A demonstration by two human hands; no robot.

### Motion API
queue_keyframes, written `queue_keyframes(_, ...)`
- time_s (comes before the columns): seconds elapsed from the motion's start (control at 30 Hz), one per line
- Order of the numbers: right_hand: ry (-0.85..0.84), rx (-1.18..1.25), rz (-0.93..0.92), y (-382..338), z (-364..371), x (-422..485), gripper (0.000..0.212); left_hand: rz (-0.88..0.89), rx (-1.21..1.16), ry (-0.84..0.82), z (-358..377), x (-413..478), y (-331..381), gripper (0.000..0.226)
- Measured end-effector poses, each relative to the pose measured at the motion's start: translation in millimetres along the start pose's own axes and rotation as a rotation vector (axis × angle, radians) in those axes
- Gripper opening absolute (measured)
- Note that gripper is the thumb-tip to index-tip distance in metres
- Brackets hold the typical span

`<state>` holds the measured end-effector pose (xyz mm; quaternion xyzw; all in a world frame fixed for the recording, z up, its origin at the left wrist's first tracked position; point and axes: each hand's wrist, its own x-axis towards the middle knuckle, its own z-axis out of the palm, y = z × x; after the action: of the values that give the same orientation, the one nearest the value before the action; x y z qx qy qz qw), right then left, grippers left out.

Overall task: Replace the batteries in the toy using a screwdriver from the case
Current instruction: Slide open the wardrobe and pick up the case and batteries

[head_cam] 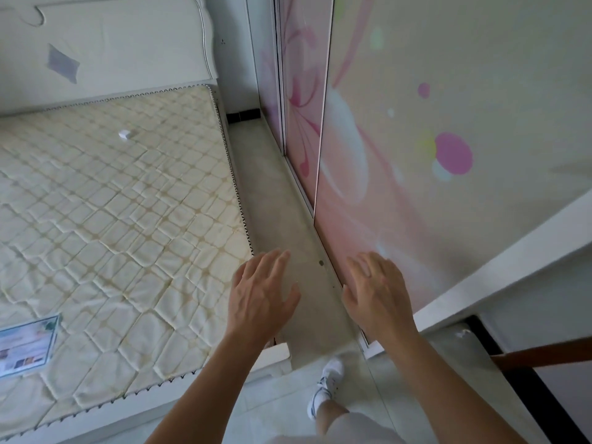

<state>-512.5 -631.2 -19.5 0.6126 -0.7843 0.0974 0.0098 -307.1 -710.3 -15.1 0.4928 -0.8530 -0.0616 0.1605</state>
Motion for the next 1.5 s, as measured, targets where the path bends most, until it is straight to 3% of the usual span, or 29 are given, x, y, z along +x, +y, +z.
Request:
queue_keyframes(0.43, 0.121, -0.032, -0.050, 61, -48, 155, 0.053, 0.061, -0.049, 0.059, 27, 182, 37, 0.056)
queue_keyframes(0.83, 0.549, -0.098, -0.116, 63, -148, 210, 0.048, 0.393, -0.254, 0.196, 5, 297, 92, 0.064)
queue_keyframes(1.0, 0.667, -0.159, -0.119, 60, -177, 224, 0.043, 0.639, -0.320, 0.295, -9, 361, 117, 0.069)
queue_keyframes(1.23, 0.792, -0.453, 0.071, 68, -208, 261, 0.044, 0.920, -0.410, 0.360, -13, 448, 153, 0.080)
queue_keyframes(1.5, 0.670, -0.902, 0.314, 86, -205, 266, 0.050, 1.041, -0.537, 0.576, 2, 492, 175, 0.089)
